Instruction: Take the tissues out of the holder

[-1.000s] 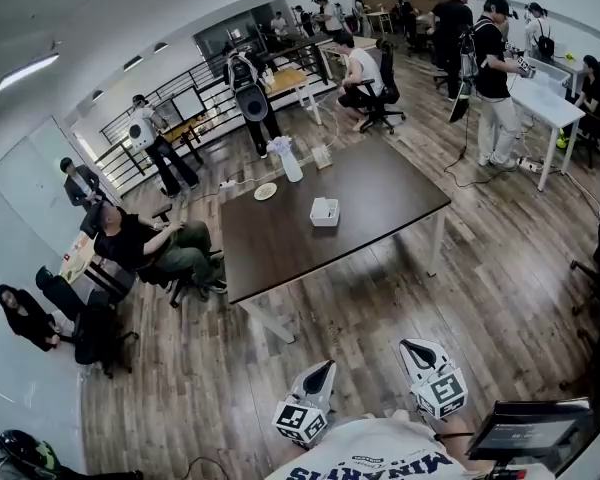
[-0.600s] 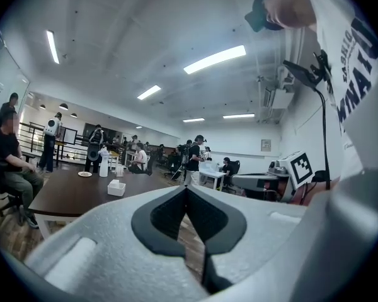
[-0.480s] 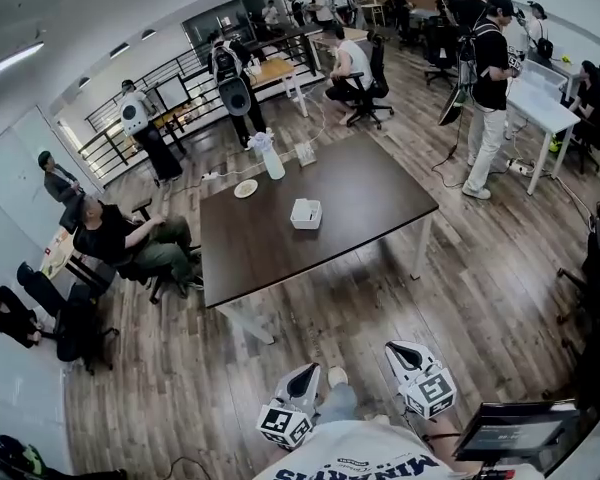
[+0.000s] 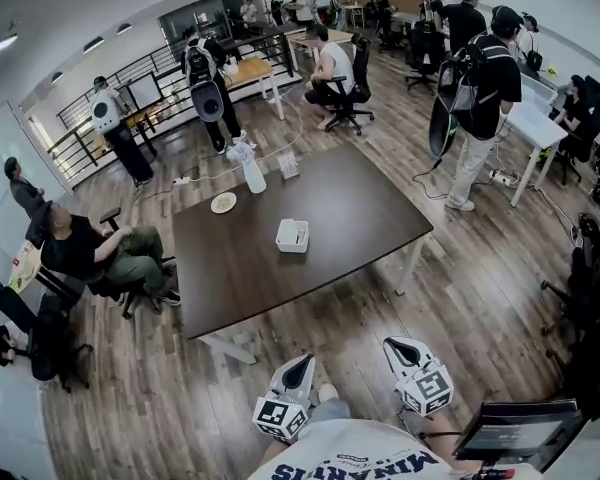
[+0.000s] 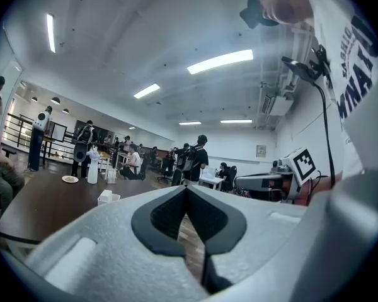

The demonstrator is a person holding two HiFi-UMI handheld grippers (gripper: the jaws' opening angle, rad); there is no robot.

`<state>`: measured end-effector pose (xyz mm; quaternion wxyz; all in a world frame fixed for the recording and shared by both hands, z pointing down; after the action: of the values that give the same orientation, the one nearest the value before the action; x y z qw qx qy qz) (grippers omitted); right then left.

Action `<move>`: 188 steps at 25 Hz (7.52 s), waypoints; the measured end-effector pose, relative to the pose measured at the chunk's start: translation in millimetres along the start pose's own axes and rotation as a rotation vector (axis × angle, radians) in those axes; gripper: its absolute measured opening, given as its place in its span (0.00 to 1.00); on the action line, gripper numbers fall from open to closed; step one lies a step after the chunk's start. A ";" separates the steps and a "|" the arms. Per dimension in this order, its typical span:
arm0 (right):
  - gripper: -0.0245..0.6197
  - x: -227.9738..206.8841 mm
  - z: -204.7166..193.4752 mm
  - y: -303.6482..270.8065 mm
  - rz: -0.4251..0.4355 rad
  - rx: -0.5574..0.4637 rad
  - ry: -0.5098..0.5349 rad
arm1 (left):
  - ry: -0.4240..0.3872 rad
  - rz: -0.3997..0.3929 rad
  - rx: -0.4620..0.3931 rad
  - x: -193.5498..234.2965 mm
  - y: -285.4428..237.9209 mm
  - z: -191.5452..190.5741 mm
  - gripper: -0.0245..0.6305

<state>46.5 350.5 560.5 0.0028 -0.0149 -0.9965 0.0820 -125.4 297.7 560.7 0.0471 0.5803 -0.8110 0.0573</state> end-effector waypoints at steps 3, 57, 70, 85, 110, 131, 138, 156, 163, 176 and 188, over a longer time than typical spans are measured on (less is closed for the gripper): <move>0.05 -7.8 12.2 -38.2 -0.041 0.007 -0.009 | -0.004 -0.029 -0.004 43.1 -17.9 8.2 0.04; 0.05 -117.0 82.9 -545.4 0.298 -0.037 -0.009 | -0.035 0.354 -0.018 431.2 -228.8 81.4 0.04; 0.05 -52.4 43.6 -579.3 0.447 0.074 0.263 | -0.019 0.403 -0.038 435.7 -198.2 83.5 0.04; 0.31 19.2 -146.4 -653.1 0.774 0.163 1.318 | 0.057 0.567 -0.075 425.5 -137.6 59.0 0.04; 0.21 36.5 -193.7 -681.7 0.954 0.185 1.654 | 0.087 0.657 -0.101 459.5 -94.8 57.4 0.04; 0.18 3.5 -10.1 -658.0 0.516 0.059 1.014 | 0.059 0.530 -0.069 474.9 -127.1 65.8 0.04; 0.17 -17.0 78.3 -615.2 0.362 -0.030 0.547 | -0.027 0.428 -0.027 485.2 -155.4 81.9 0.04; 0.17 -57.7 107.2 -586.6 0.316 -0.095 0.214 | -0.104 0.348 -0.001 480.2 -193.8 94.6 0.04; 0.17 -52.0 103.1 -590.8 0.341 -0.086 0.213 | -0.109 0.377 -0.005 484.3 -189.1 94.8 0.04; 0.18 64.4 8.9 -664.2 0.600 0.048 0.452 | -0.045 0.484 0.003 470.7 -153.5 79.3 0.04; 0.18 163.6 -150.6 -718.3 0.662 0.214 0.944 | 0.011 0.645 0.051 468.4 -99.3 66.9 0.04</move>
<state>-136.8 -328.3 827.0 0.4223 -0.3600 -0.8158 0.1630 -183.0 -182.4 565.2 0.0160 0.2941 -0.9511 0.0927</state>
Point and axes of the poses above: the fingertips, and each gripper's own axes: y backward along the fingers, x to its left, z out of its top, the point moved 1 cm from there along y, backward along the fingers, and after that the axes turned 12 degrees about -z, right-handed, at the moved point
